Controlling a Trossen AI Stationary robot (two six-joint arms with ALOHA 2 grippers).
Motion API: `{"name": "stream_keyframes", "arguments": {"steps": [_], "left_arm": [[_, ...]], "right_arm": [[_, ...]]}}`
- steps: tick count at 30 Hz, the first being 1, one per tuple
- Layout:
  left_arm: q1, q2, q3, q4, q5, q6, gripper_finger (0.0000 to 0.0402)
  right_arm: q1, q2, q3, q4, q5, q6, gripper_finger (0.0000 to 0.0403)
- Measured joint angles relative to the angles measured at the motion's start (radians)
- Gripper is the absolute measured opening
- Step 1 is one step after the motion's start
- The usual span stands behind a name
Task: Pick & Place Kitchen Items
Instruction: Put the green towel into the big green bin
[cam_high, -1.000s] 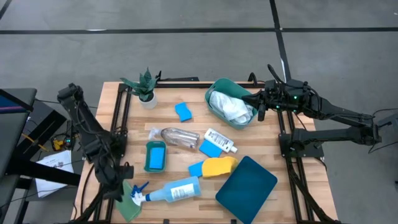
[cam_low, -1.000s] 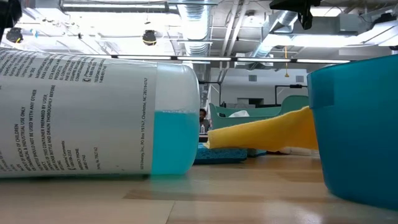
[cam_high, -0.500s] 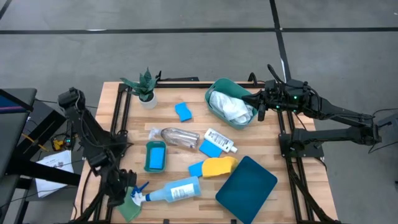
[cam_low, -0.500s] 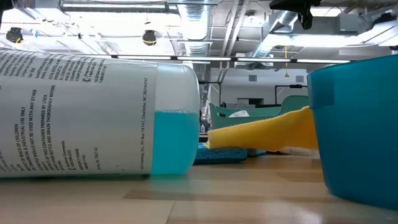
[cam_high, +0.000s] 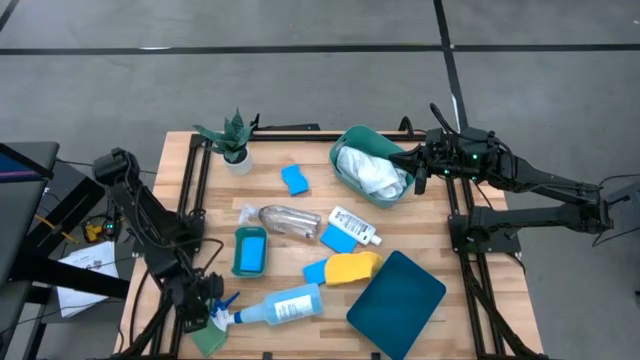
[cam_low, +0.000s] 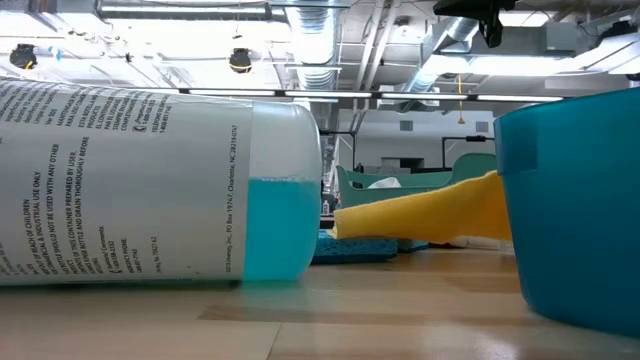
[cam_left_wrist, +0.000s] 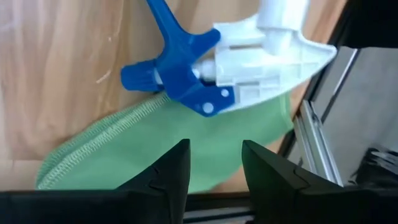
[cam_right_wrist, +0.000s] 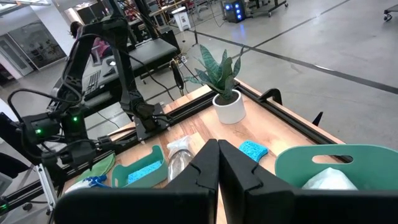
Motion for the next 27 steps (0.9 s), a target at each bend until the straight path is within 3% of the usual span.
{"name": "stream_keyframes", "arguments": {"steps": [12,27], "left_arm": [[0.000,0.082,0.000,-0.078,-0.003,-0.002,0.0149],[0.000,0.172,0.002,-0.075,0.005,-0.035,0.0124]], "right_arm": [[0.000,0.000,0.000,-0.020,0.000,0.000,0.0000],[0.000,0.000,0.000,-0.026,0.000,0.000,0.0000]]}}
